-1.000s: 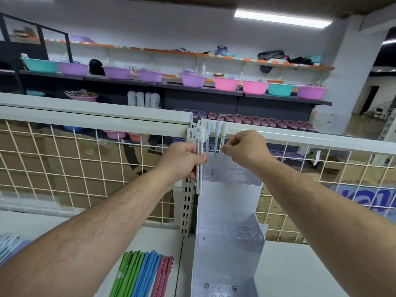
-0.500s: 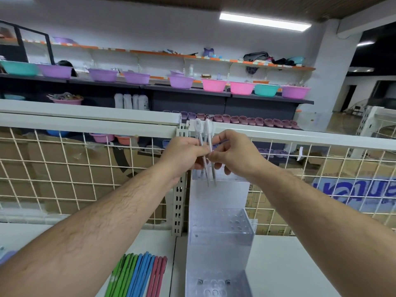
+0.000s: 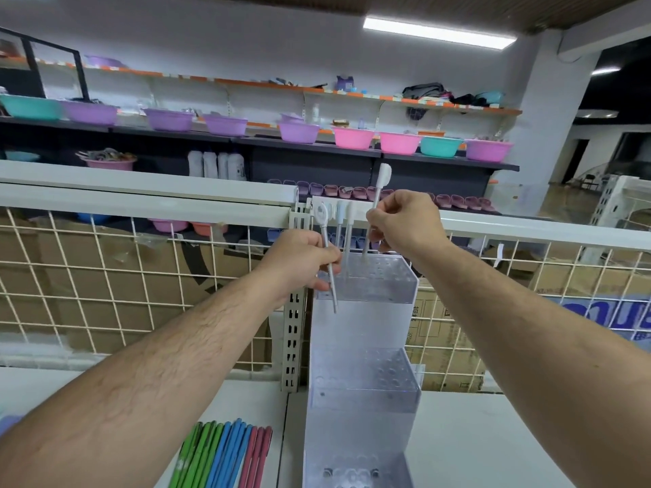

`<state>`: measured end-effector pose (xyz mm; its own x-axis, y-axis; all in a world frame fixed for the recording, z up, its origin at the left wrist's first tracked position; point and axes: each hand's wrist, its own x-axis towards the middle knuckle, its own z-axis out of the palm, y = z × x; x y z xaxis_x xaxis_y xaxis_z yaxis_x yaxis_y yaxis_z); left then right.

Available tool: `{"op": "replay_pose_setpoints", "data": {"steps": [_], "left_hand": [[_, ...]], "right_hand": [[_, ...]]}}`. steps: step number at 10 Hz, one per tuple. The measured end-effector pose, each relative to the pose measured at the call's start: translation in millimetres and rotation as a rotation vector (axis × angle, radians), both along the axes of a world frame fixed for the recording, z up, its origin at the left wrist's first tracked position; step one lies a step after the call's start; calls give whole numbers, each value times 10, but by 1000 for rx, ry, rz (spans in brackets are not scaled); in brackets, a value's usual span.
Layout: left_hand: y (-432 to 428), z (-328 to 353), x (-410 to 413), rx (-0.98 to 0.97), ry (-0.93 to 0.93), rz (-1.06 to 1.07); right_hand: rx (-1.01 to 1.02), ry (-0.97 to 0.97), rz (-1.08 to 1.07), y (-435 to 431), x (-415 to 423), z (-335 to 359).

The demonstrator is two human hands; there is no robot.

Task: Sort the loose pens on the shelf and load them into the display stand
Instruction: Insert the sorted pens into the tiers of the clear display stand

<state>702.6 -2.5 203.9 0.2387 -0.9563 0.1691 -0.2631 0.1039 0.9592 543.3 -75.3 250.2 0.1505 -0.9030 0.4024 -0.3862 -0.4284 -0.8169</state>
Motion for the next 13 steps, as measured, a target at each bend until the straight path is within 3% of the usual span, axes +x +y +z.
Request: {"op": "replay_pose_setpoints", "data": {"steps": [9, 10, 11, 12, 13], "left_hand": [[36, 30, -20, -5, -61, 0], [54, 88, -24, 7, -76, -7], [43, 134, -54, -25, -101, 38], [39, 171, -140, -52, -162, 53], [50, 198, -235, -73, -217, 23]], "right_hand": [[46, 405, -3, -123, 57, -231], [12, 344, -4, -28, 0, -212], [45, 214, 165, 135, -94, -163], [76, 229, 341, 309, -152, -137], [32, 207, 365, 371, -160, -163]]}}
